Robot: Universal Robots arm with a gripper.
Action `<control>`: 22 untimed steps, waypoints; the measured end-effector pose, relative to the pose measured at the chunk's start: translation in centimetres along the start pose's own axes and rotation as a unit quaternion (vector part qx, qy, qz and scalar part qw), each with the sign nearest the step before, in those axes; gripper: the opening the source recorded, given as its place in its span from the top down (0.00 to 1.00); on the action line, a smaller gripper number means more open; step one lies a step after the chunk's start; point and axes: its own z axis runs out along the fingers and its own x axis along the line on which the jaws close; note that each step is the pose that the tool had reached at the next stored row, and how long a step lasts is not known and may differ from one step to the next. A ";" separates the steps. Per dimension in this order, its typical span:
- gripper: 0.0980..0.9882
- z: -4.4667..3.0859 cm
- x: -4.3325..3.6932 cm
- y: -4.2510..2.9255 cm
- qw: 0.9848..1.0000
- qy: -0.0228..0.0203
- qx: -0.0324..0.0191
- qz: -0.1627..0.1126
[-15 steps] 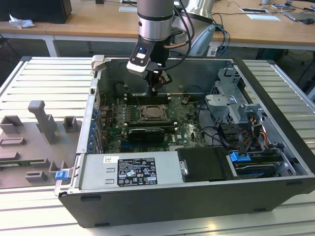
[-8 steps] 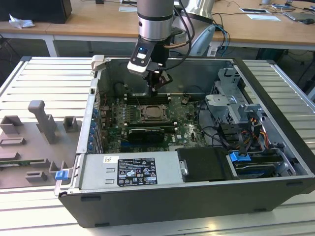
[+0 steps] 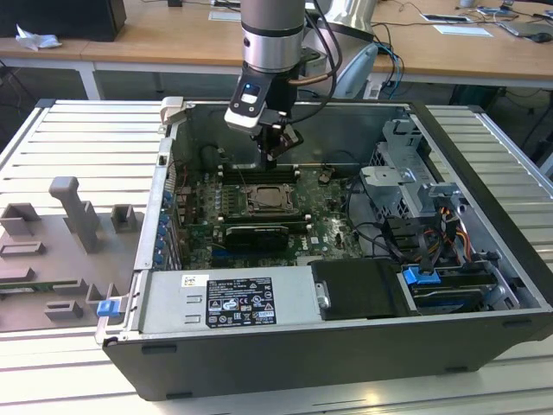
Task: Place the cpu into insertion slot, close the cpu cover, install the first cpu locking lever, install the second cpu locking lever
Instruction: 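Install the first cpu locking lever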
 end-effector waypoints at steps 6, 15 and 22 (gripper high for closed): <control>0.99 0.00 0.00 0.00 0.999 0.002 -0.001 -0.050; 0.99 0.01 0.00 0.00 0.990 0.005 -0.002 -0.139; 0.99 0.02 0.00 0.00 0.978 0.007 -0.002 -0.211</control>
